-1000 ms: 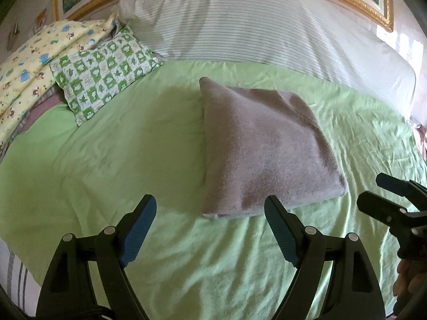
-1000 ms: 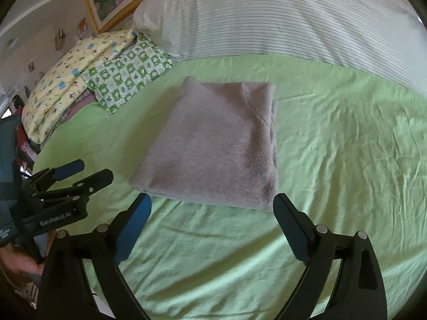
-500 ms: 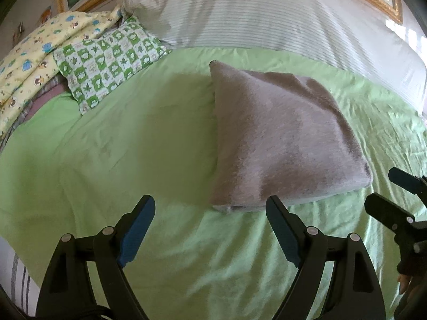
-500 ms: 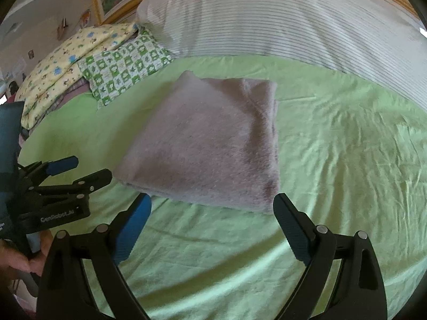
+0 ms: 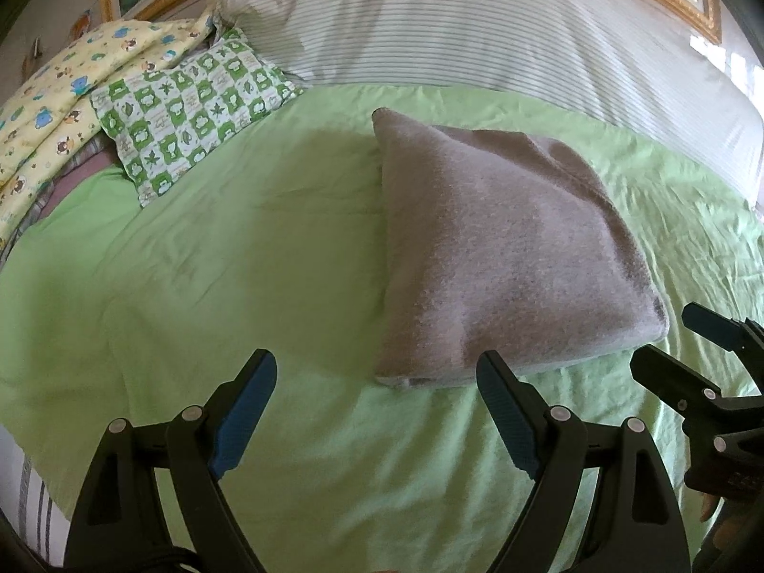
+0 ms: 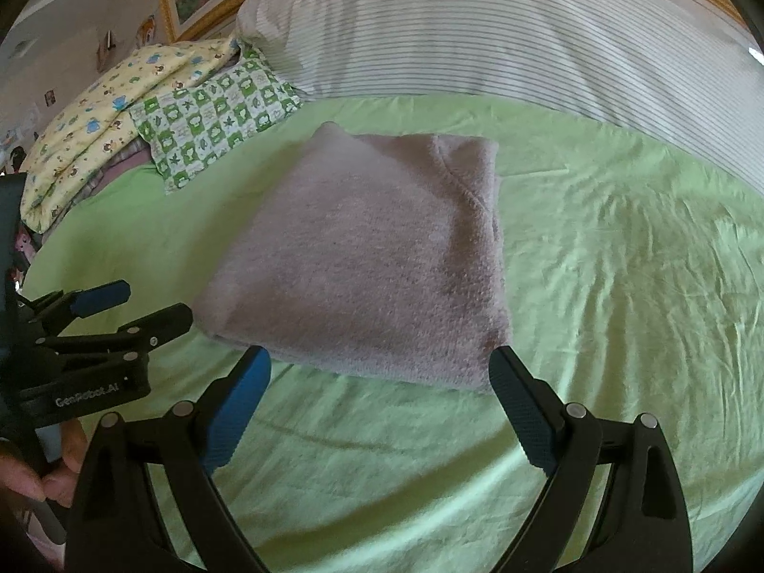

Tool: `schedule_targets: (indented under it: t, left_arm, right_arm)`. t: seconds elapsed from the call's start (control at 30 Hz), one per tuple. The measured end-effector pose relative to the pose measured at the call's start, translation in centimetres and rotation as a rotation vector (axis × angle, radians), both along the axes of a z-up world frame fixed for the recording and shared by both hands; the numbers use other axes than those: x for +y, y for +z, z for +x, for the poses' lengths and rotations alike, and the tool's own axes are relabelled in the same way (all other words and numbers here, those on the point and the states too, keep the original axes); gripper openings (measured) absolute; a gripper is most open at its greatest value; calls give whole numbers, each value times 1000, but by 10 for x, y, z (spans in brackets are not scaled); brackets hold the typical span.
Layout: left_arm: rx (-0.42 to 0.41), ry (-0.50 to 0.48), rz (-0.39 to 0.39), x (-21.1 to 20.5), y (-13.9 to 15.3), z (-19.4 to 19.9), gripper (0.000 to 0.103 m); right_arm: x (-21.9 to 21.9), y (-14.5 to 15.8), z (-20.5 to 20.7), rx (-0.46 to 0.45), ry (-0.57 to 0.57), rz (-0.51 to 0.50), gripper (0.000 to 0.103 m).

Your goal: Fold small clothes

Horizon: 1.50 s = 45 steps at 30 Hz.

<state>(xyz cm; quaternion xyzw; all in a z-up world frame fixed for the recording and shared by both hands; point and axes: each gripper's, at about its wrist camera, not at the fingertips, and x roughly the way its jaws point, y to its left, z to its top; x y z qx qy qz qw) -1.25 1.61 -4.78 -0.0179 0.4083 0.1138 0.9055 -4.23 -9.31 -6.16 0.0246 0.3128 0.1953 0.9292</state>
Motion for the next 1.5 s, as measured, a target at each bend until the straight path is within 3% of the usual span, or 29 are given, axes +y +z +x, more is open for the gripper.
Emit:
schedule_targets:
  t: [1.5]
  left_arm:
    - [-11,-9,4,-5,11,8,87]
  right_arm:
    - [3,13,9,-33,-20,9,93]
